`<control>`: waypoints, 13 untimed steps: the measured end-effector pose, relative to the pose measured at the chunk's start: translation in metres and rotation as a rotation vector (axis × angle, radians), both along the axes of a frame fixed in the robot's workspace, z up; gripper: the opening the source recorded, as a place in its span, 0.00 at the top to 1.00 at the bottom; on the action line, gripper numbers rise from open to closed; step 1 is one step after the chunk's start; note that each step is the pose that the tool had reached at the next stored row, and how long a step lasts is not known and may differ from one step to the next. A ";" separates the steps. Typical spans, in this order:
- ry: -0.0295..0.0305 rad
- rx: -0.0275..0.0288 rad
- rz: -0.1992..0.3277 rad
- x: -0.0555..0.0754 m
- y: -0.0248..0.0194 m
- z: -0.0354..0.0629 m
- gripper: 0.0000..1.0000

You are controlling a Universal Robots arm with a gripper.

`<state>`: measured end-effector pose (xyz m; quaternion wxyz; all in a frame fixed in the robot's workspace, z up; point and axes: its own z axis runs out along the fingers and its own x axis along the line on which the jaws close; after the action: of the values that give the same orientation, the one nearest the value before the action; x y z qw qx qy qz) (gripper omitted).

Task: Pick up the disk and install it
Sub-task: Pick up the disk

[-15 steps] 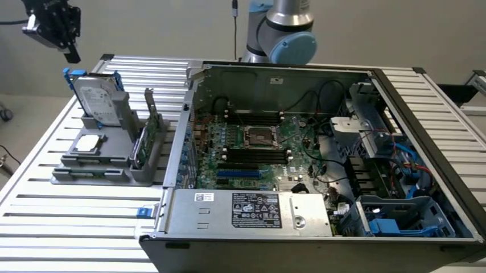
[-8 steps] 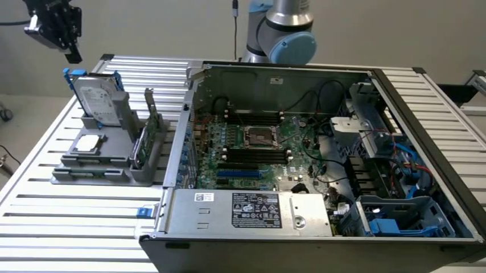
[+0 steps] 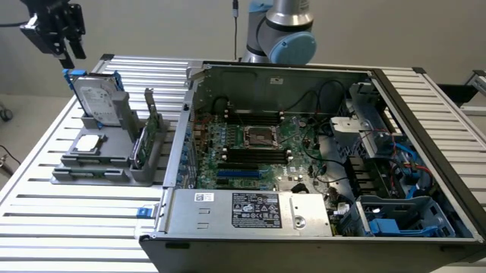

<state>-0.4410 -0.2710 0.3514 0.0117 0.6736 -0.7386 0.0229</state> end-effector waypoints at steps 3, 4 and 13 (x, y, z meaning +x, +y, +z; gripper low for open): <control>0.0048 0.0001 0.016 0.000 -0.0003 -0.0038 0.46; 0.0061 0.0000 0.023 0.000 -0.0004 -0.0053 0.46; 0.0073 -0.0002 0.102 0.000 -0.0006 -0.0215 0.46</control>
<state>-0.4409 -0.2715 0.3299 0.0133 0.7106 -0.7031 0.0211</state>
